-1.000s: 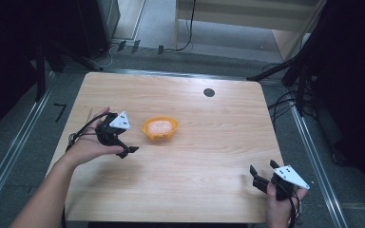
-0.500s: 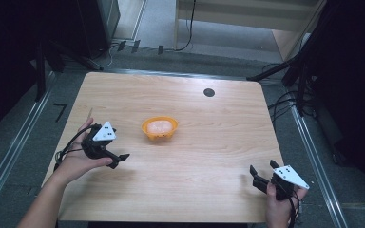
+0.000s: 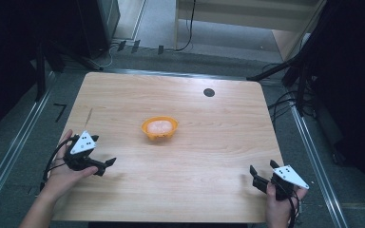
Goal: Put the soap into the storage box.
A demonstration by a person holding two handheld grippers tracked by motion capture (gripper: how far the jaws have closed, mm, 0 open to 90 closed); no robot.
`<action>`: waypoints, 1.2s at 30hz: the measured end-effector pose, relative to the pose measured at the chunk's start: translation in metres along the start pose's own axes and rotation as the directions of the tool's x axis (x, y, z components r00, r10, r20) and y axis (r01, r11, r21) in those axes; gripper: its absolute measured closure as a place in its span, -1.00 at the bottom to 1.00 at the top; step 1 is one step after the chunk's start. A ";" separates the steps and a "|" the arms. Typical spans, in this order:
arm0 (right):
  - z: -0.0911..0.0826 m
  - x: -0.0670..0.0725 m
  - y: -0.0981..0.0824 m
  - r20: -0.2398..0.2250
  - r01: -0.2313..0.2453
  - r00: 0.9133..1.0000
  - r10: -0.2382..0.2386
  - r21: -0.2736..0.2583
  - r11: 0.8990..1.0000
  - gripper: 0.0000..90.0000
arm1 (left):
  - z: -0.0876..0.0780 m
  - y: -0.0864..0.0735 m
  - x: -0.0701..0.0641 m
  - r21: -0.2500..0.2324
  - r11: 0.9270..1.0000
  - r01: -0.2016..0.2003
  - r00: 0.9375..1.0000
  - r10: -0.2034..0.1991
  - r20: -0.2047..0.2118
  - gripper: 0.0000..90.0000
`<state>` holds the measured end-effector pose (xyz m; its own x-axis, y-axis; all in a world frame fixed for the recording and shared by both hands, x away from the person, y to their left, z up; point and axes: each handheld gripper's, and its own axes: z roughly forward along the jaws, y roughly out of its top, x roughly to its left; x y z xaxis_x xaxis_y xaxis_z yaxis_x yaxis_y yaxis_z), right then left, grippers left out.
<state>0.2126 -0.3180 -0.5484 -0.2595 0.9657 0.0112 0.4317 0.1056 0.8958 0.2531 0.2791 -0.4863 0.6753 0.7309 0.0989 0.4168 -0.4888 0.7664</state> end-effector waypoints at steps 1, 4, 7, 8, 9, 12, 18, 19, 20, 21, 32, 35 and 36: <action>0.000 0.000 0.000 0.001 0.003 1.000 -0.003 0.000 1.000 -0.56 | -0.001 -0.003 -0.001 -0.005 1.000 0.011 1.000 -0.011 -0.004 -1.00; 0.000 0.000 0.000 0.002 0.003 1.000 -0.003 0.001 1.000 -0.56 | -0.004 -0.015 -0.006 -0.011 1.000 0.022 1.000 -0.022 -0.014 -1.00; 0.000 0.000 0.000 0.005 0.003 1.000 -0.003 0.002 1.000 -0.56 | -0.007 -0.026 -0.009 -0.018 0.999 0.036 0.999 -0.036 -0.026 -1.00; 0.000 0.000 0.000 0.005 0.005 1.000 -0.005 0.002 1.000 -0.56 | -0.008 -0.029 -0.010 -0.023 0.999 0.043 0.999 -0.044 -0.028 -1.00; 0.000 0.000 0.000 0.004 0.006 1.000 -0.006 0.002 1.000 -0.56 | -0.009 -0.033 -0.010 -0.021 0.998 0.051 0.998 -0.051 -0.029 -1.00; 0.000 0.001 0.000 0.005 0.006 1.000 -0.006 0.002 1.000 -0.56 | -0.013 -0.042 -0.011 -0.033 0.997 0.072 0.997 -0.073 -0.040 -1.00; 0.000 0.001 0.000 0.009 0.006 1.000 -0.006 0.005 1.000 -0.56 | -0.025 -0.057 -0.007 -0.067 0.991 0.114 0.990 -0.119 -0.070 -1.00; 0.000 0.001 0.000 0.009 0.005 1.000 -0.005 0.006 1.000 -0.56 | -0.027 -0.059 -0.007 -0.071 0.990 0.122 0.989 -0.127 -0.077 -1.00; 0.000 0.001 0.000 0.009 0.005 1.000 -0.005 0.006 1.000 -0.56 | -0.029 -0.062 -0.006 -0.072 0.989 0.129 0.987 -0.135 -0.083 -1.00; 0.000 0.001 0.000 0.009 0.007 1.000 -0.007 0.005 1.000 -0.57 | -0.031 -0.065 -0.005 -0.073 0.988 0.134 0.986 -0.140 -0.088 -1.00; 0.000 0.001 0.000 0.010 0.004 1.000 -0.004 0.006 1.000 -0.56 | -0.044 -0.083 0.000 -0.131 0.970 0.204 0.972 -0.217 -0.092 -1.00; 0.000 0.001 0.000 0.010 0.006 1.000 -0.006 0.007 1.000 -0.56 | -0.043 -0.083 0.000 -0.126 0.968 0.216 0.970 -0.227 -0.082 -1.00; 0.000 0.002 0.000 0.009 0.006 1.000 -0.006 0.007 1.000 -0.56 | -0.043 -0.083 0.001 -0.128 0.967 0.220 0.970 -0.231 -0.079 -1.00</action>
<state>0.2125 -0.3164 -0.5484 -0.2545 0.9671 0.0014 0.4359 0.1134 0.8928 0.1930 0.3410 -0.5223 0.5107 0.8592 -0.0309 0.4736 -0.2511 0.8442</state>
